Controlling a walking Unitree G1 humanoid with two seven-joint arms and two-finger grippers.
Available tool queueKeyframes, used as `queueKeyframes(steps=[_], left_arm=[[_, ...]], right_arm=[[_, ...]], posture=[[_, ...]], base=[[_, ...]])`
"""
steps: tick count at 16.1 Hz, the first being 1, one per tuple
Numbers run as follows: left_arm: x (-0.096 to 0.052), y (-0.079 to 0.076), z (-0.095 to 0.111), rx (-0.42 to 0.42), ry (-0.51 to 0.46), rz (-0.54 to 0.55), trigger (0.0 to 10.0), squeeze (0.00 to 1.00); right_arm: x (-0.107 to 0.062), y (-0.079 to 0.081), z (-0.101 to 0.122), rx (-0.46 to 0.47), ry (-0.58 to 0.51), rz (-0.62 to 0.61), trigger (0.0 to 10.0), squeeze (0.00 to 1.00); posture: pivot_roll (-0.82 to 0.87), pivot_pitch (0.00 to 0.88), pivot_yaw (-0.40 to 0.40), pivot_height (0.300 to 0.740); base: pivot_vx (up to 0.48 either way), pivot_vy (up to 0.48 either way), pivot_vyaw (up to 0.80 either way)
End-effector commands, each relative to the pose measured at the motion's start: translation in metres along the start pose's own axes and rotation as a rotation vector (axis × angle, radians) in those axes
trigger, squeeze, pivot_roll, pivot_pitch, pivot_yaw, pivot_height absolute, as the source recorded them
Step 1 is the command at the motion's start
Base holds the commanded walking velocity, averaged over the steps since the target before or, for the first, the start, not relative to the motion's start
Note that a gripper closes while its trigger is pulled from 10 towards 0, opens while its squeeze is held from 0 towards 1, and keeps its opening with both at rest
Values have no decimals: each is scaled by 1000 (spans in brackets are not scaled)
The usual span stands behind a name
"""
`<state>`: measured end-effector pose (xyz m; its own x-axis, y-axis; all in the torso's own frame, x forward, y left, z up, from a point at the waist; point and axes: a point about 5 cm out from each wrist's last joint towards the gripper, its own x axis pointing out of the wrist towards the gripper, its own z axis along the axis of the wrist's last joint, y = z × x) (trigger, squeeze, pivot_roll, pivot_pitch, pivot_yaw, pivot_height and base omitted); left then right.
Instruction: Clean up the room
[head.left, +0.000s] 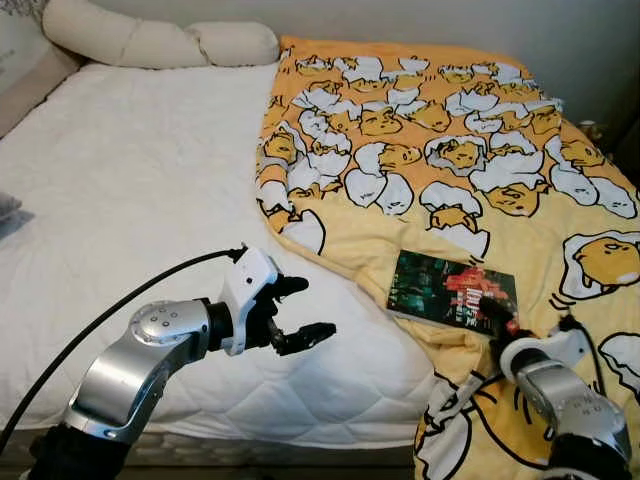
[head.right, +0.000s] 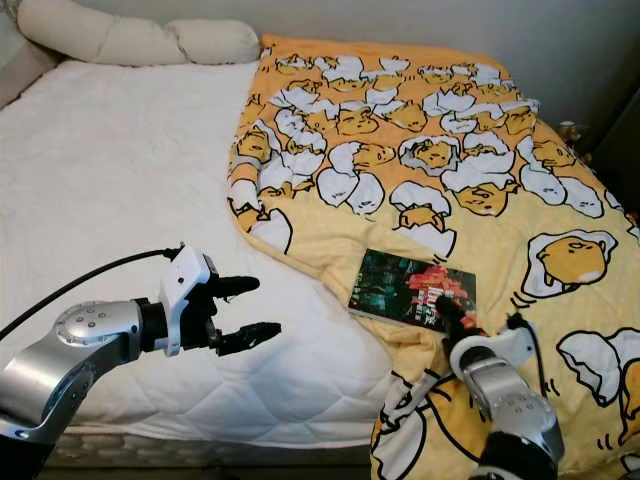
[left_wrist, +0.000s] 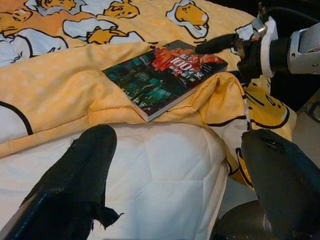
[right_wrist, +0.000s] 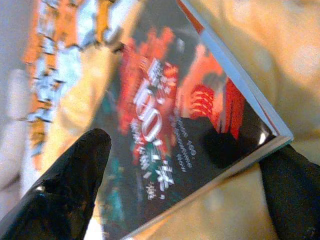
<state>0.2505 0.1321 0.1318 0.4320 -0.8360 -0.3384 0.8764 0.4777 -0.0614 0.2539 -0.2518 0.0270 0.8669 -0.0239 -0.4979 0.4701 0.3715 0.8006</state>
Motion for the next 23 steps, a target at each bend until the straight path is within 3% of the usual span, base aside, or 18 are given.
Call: queueKeyframes(steps=[1, 5, 8, 10, 11, 12, 19, 23], left_arm=[[1, -1, 7, 40, -7, -14, 10000, 1000], [1, 0, 8, 46, -10, -8, 10000, 992], [2, 1, 7, 47, -8, -2, 10000, 980], [3, 2, 7, 51, -7, -2, 10000, 980], [3, 3, 7, 55, -7, 1, 10000, 973], [3, 4, 7, 57, -5, 4, 10000, 973], [0, 3, 4, 63, 5, 13, 10000, 961], [5, 2, 4, 66, 4, 12, 10000, 945]], right_arm=[[-1, 15, 7, -7, -34, 101, 10000, 0], [-1, 21, 13, -51, -88, 155, 10000, 0], [8, 14, 15, -50, -106, 154, 9843, 0], [14, 12, 13, -48, -104, 147, 6941, 0], [19, 12, 13, -48, -118, 144, 1020, 0], [24, 13, 13, -42, -129, 144, 0, 0], [32, 19, 24, 17, -209, 176, 0, 0], [32, 15, 28, -10, -212, 172, 0, 0]], posture=[[17, 0, -13, 740], [19, 0, -13, 740], [18, 0, -2, 740], [24, 0, 2, 740], [31, 0, 2, 740], [34, 0, 1, 740], [45, 0, -2, 740], [40, 0, -11, 740]], base=[[0, 0, 0], [0, 0, 0], [0, 0, 0], [0, 0, 0], [0, 0, 0], [0, 0, 0], [0, 0, 0], [0, 0, 0]])
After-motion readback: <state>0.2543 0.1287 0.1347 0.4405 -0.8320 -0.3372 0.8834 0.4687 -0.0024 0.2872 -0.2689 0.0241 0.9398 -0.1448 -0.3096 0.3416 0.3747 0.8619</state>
